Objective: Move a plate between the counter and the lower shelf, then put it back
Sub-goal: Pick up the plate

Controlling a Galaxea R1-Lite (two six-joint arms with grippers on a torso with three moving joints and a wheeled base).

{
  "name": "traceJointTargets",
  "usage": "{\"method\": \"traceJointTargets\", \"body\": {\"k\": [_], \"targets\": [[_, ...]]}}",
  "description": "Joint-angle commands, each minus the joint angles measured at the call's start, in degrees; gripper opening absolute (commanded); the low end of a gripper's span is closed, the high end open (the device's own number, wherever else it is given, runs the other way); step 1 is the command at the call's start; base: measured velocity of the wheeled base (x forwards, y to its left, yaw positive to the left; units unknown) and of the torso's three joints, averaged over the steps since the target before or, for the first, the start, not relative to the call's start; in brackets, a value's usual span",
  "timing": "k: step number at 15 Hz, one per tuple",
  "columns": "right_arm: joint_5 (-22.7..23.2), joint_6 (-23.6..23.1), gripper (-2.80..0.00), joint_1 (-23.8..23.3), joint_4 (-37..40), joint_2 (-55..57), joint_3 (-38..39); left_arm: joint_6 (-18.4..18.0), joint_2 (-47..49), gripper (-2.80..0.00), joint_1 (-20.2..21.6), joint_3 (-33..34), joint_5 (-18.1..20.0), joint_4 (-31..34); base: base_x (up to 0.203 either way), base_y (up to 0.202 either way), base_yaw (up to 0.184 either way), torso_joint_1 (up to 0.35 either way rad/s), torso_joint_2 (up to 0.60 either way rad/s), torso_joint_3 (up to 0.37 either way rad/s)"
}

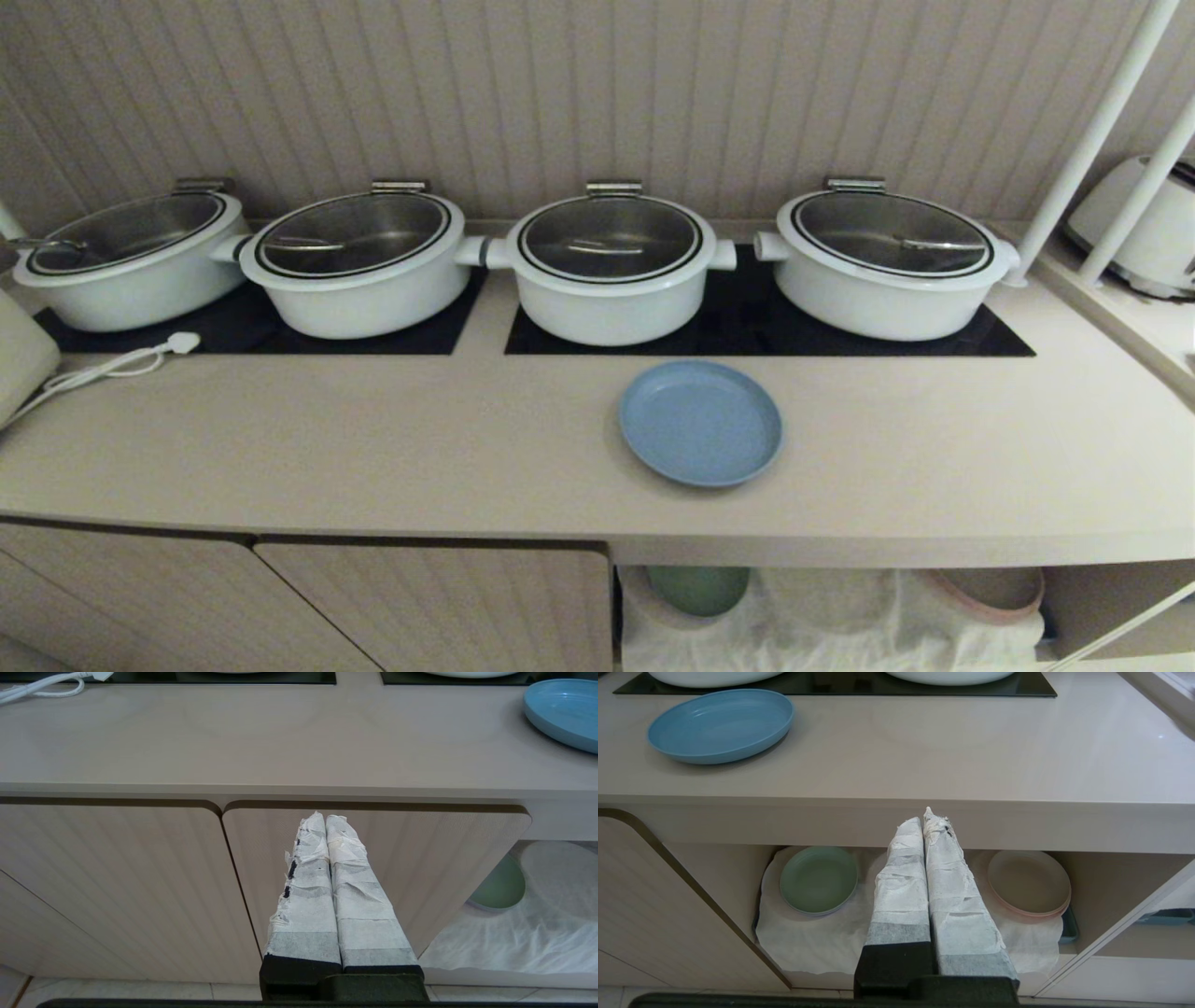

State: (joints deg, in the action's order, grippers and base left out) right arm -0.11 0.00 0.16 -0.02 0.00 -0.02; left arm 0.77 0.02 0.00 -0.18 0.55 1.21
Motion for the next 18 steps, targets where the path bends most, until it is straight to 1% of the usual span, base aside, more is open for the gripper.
{"method": "traceJointTargets", "body": {"k": [1,4,9,13,16,17,18], "targets": [[-0.1,-0.2,-2.8,0.0,0.1,0.0,-0.3,0.0,0.0,-2.8,0.0,0.0,0.0,0.0,0.0,0.0,0.0,0.0,0.0,0.0],[0.0,-0.2,-2.8,0.0,0.4,0.0,-1.9,0.0,0.0,-2.8,0.0,0.0,0.0,0.0,0.0,0.0,0.0,0.0,0.0,0.0],[0.0,-0.1,-2.8,0.0,6.5,2.4,-10.0,0.0,0.0,-2.8,0.0,0.0,0.0,0.0,0.0,0.0,0.0,0.0,0.0,0.0],[0.0,-0.1,-2.8,0.1,7.2,15.4,-16.9,0.0,0.0,-2.8,0.0,0.0,0.0,0.0,0.0,0.0,0.0,0.0,0.0,0.0],[0.3,0.2,-2.8,0.1,7.2,27.3,-24.8,0.0,0.0,-2.8,0.0,0.0,0.0,0.0,0.0,0.0,0.0,0.0,0.0,0.0],[0.8,0.5,-2.8,0.5,7.2,31.0,-27.8,0.0,0.0,-2.8,0.0,0.0,0.0,0.0,0.0,0.0,0.0,0.0,0.0,0.0],[1.4,0.8,-2.8,1.8,7.3,34.5,-30.5,0.0,0.0,-2.8,0.0,0.0,0.0,0.0,0.0,0.0,0.0,0.0,0.0,0.0]]}}
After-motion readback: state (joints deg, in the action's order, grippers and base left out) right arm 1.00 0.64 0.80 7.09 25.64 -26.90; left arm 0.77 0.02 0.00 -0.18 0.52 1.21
